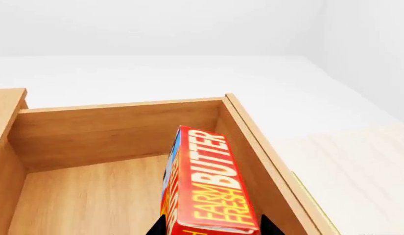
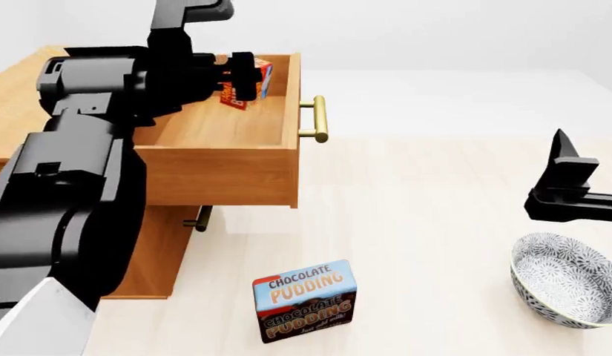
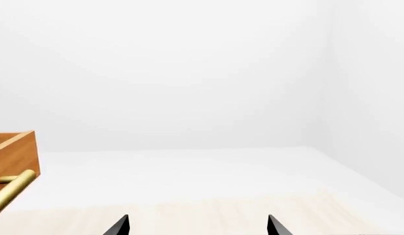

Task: Put the butter at the back in the top drawer of the cabinet and close it.

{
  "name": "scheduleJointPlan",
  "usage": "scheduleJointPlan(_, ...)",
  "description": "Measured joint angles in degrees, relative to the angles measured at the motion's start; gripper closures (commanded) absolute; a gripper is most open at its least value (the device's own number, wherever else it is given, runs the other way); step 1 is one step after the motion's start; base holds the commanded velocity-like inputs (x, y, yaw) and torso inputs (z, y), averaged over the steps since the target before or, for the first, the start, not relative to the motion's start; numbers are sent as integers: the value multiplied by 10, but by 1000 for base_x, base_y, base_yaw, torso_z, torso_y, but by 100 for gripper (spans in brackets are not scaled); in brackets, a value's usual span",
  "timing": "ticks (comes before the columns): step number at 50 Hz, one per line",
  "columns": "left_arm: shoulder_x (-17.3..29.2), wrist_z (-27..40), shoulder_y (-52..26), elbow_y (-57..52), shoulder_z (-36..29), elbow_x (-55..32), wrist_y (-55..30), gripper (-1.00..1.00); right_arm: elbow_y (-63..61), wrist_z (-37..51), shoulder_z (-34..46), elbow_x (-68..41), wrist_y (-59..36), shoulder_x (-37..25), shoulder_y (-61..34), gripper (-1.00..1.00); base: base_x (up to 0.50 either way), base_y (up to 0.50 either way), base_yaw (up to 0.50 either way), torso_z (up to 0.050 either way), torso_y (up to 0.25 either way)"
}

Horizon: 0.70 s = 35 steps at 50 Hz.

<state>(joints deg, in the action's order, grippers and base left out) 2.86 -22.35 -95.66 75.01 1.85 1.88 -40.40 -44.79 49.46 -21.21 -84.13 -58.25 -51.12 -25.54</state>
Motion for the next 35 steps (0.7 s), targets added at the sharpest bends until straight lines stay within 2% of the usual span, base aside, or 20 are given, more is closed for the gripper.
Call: scheduleJointPlan(35, -6, -3, 27, 0, 6, 3, -11, 100, 1, -10, -12, 12, 11, 0, 24, -100, 0, 0, 0, 1, 1)
